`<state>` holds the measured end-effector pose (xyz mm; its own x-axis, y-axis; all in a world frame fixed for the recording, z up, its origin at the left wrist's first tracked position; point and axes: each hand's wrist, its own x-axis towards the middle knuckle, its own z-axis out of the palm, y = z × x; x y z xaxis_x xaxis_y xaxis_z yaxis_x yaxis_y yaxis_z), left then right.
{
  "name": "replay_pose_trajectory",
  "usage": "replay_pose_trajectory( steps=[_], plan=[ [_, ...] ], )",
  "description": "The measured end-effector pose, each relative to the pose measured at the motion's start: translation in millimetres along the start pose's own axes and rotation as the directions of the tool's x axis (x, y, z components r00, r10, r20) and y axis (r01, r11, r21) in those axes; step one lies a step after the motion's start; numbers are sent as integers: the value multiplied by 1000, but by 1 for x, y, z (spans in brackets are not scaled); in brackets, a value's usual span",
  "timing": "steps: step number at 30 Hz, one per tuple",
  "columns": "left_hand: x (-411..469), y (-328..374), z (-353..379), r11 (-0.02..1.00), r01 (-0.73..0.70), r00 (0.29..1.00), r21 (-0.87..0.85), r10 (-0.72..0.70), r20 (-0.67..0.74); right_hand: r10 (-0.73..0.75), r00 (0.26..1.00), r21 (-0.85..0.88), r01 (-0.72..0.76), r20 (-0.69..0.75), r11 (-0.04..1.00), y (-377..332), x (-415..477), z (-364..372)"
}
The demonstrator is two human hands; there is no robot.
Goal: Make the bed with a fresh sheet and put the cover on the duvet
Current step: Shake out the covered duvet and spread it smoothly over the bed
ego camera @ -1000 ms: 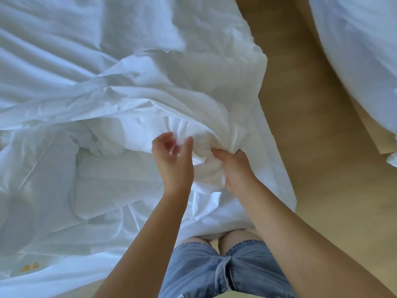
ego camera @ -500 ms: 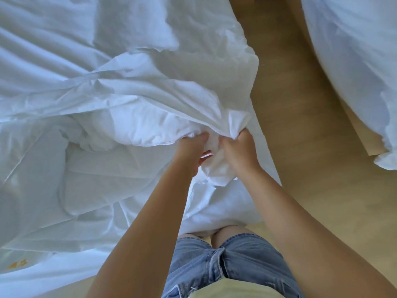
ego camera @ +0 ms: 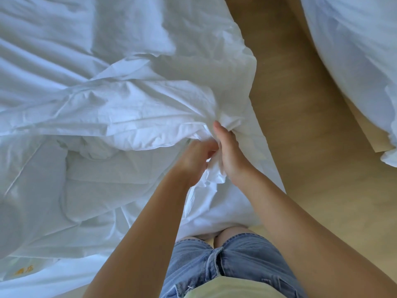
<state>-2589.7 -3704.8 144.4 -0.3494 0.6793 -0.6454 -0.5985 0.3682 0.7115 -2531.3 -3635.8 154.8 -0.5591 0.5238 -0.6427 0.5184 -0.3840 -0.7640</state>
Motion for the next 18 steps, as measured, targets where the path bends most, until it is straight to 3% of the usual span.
replay_pose_trajectory(
  steps=[3,6,8,10,12,14,16,18],
  plan=[
    [-1,10,-7,1000,22,999,-9,-22,33,62,974,41,-72,219,997,0,5,-7],
    [7,9,0,987,46,966,151,-6,-259,10,930,261,-114,368,959,1,6,-17],
    [12,6,5,988,44,923,148,17,-385,-15,940,346,-111,341,932,4,8,-30],
    [15,2,5,998,10,915,66,17,-403,-34,973,386,-59,230,921,13,12,-44],
    [17,-3,3,1000,-1,920,-3,-1,-393,13,1000,225,-9,-16,974,26,16,-53],
    [17,-8,1,999,-7,931,-31,-5,-366,83,975,-18,-89,-206,996,38,20,-57],
    [17,-12,-1,999,-6,937,-48,-11,-349,214,965,-77,-228,-150,971,44,20,-57],
    [17,-13,-3,999,7,949,-52,-23,-315,368,930,-12,-368,7,930,44,18,-58]
  ],
)
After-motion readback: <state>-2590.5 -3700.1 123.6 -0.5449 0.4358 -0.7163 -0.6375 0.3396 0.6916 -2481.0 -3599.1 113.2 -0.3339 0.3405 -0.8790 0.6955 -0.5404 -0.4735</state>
